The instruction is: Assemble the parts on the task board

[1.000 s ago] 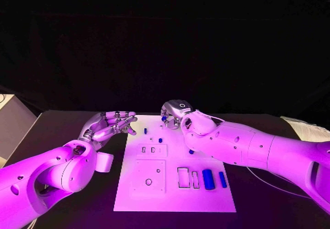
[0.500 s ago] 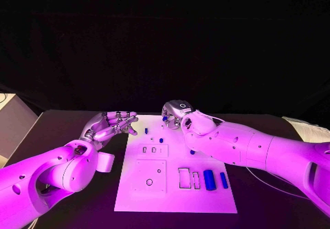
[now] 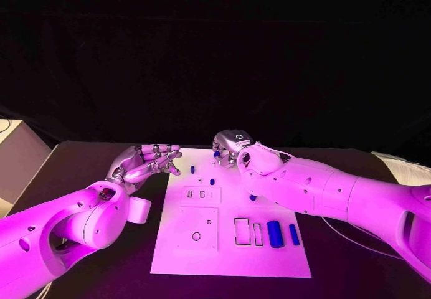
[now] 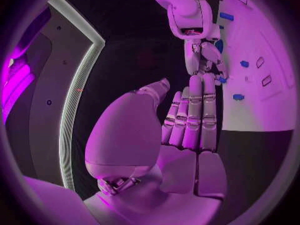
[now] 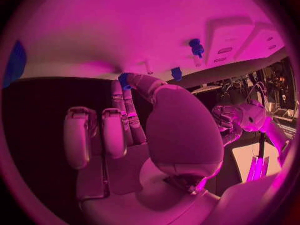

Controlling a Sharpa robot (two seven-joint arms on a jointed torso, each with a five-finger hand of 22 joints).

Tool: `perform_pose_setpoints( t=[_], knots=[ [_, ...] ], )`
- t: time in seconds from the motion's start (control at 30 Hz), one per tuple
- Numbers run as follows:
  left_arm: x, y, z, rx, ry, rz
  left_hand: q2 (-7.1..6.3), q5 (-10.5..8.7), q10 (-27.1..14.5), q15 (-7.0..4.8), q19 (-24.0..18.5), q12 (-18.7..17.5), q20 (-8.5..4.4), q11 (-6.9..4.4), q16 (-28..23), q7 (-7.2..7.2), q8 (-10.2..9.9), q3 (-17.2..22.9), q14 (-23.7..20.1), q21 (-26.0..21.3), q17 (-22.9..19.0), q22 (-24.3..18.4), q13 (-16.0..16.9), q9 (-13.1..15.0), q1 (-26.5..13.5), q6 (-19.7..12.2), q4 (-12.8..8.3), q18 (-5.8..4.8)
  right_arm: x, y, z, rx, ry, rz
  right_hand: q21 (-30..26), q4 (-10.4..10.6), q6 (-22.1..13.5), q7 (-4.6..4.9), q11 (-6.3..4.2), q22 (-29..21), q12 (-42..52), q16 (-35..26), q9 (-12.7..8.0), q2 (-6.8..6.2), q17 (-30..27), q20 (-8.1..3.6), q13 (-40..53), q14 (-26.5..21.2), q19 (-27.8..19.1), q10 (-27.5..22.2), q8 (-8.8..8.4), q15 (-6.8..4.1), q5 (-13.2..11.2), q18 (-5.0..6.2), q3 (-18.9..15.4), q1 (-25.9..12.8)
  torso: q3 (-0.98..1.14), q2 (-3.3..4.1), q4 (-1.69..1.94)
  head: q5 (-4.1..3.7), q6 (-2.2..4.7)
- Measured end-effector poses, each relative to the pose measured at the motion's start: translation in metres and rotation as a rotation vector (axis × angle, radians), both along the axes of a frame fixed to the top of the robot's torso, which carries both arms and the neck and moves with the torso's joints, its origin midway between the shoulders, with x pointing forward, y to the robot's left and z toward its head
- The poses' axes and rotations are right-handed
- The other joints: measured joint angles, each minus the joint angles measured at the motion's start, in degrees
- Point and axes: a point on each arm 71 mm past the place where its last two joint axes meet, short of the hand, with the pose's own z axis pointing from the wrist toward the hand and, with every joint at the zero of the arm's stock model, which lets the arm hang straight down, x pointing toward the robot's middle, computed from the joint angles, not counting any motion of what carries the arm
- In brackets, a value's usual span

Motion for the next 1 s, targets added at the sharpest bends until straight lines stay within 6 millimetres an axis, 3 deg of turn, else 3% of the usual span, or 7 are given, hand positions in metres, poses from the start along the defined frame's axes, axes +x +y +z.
perform_pose_setpoints(
  t=[0.2,0.3,0.43,0.57,0.77,0.9,1.0],
  knots=[
    [0.000,0.000,0.000,0.000,0.000,0.000,0.00,0.00,0.00,0.00,0.00,0.00,0.00,0.00,0.00,0.00,0.00,0.00,0.00,0.00,0.02,-0.01,0.00,0.00,0.00,0.00,0.00,0.00,0.001,-0.001,-0.001,-0.002,0.001,-0.003,-2.17,1.11,-4.42,0.56,0.56,-0.49,-1.68,-0.33,0.28,-2.26,-2.10,0.74,-0.07,-0.01,-0.10,-4.40,-2.46,0.83,-2.87,0.00,-1.28,-2.27,-0.03,0.03,-0.05,0.15,-0.03],
    [0.000,0.000,0.000,0.000,0.000,0.000,0.00,0.00,0.00,0.00,0.00,0.00,0.00,0.00,0.00,0.00,0.00,0.00,0.00,0.00,0.02,0.07,0.00,0.00,0.00,0.00,0.00,0.00,0.000,-0.001,-0.001,-0.002,0.001,-0.002,-4.75,1.64,-6.77,0.54,1.04,-3.71,-1.68,-1.35,0.28,-2.38,-4.29,1.37,-0.77,0.01,-0.73,-8.59,-3.80,1.26,-3.62,0.01,-4.58,-2.38,-0.04,0.03,-0.07,0.19,0.00],
    [0.000,0.001,0.000,0.001,0.000,0.001,0.00,0.00,0.00,0.00,0.01,0.00,0.00,0.00,0.00,0.00,0.00,0.16,0.00,0.00,0.02,0.10,0.00,0.04,0.00,0.00,-0.16,0.00,-0.001,-0.003,-0.001,0.000,0.001,0.000,-6.93,4.41,-7.58,0.01,1.56,-6.07,-1.68,-1.78,0.22,0.00,-6.15,1.65,-1.51,0.00,-1.02,-12.22,-5.31,1.66,-3.62,0.00,-16.02,1.94,-0.04,0.04,-0.13,0.32,0.09],
    [0.000,0.001,0.000,0.002,0.000,0.003,0.00,0.00,0.00,0.00,0.01,0.00,-0.01,0.00,0.00,0.00,0.00,0.16,0.00,0.00,0.02,0.10,0.00,0.05,0.00,0.00,-0.16,0.00,-0.003,-0.009,-0.001,0.005,0.000,0.003,-7.38,6.74,-7.58,0.02,1.68,-6.53,-1.68,-1.78,0.10,0.63,-6.58,1.65,-1.67,0.00,-1.02,-12.47,-5.55,1.66,-3.62,0.01,-20.32,4.43,0.03,0.05,-0.19,0.47,0.19],
    [0.002,0.005,-0.001,0.005,0.001,0.012,0.00,0.00,0.00,0.00,-0.12,0.00,0.12,0.00,0.00,0.00,0.00,0.16,0.00,0.00,0.01,0.12,0.00,0.04,0.00,0.00,-0.16,0.00,-0.013,-0.023,0.001,0.023,-0.005,0.013,-7.79,8.38,-7.57,0.02,1.66,-6.88,-0.91,-1.78,0.10,0.92,-6.80,1.65,-1.71,0.00,-1.02,-12.45,-5.76,1.66,-3.62,0.01,-21.96,5.82,0.18,-0.03,-0.46,0.52,0.35],
    [0.003,0.007,-0.002,0.008,0.002,0.019,0.00,0.00,0.00,0.13,-0.18,0.00,0.19,0.00,0.00,0.00,0.00,0.16,-0.12,0.18,0.01,0.17,0.00,0.04,0.00,0.00,-0.16,0.00,-0.019,-0.044,0.008,0.048,-0.013,0.006,-9.82,9.23,-7.13,0.45,1.18,-9.38,-0.69,-2.11,0.10,1.08,-7.55,1.52,-1.66,0.00,-1.76,-11.71,-5.76,1.66,-3.25,0.97,-21.70,6.68,0.35,-0.27,-0.87,0.59,0.40],
    [0.005,0.009,-0.003,0.009,0.003,0.023,0.00,0.00,0.00,0.20,-0.18,0.00,0.19,0.00,0.00,0.00,0.00,0.16,-0.20,0.26,0.01,0.16,0.00,0.04,0.00,0.00,-0.16,0.00,-0.023,-0.063,0.015,0.083,-0.014,-0.007,-9.82,10.54,-6.44,0.95,1.01,-8.98,0.91,-2.11,0.02,0.55,-7.39,1.39,-1.24,0.00,-1.63,-7.87,-5.99,1.66,-2.75,0.96,-20.43,7.22,0.50,-0.51,-1.16,0.67,0.41]
  ],
)
